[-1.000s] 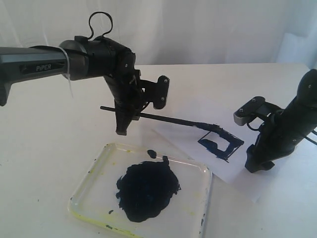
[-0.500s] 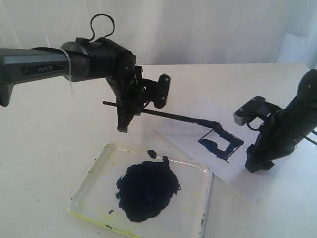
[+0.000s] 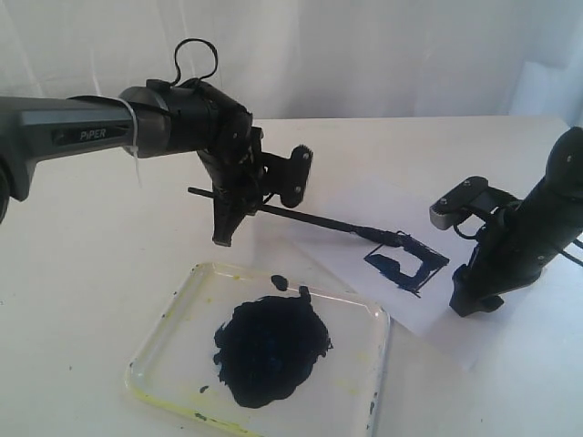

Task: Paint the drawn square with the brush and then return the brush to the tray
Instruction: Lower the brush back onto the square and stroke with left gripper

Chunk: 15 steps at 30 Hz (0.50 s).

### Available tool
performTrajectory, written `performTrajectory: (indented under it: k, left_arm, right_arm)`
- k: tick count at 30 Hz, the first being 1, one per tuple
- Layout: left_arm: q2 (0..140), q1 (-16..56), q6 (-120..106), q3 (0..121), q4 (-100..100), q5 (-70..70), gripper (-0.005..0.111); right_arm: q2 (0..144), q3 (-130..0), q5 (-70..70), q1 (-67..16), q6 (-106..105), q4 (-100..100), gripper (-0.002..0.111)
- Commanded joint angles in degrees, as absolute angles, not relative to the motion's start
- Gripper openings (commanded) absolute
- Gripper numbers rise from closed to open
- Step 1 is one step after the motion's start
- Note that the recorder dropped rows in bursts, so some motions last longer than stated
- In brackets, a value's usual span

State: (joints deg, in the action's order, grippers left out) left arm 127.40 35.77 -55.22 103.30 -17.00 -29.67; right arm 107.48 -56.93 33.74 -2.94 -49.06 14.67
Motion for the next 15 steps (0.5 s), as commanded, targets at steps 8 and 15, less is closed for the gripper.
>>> performTrajectory:
  k: [8,15]
  left_arm:
    - [127.2,35.8,-59.0,103.4,-20.6,-33.0,0.000]
    - [127.2,35.8,-62.6,103.4,-20.6,-33.1,0.000]
  right_arm:
    - [108.7,-56.5,32.5,-2.8,-49.1,13.4,0.066]
    - [108.7,-56.5,31.7,-2.8,-49.0,13.4,0.066]
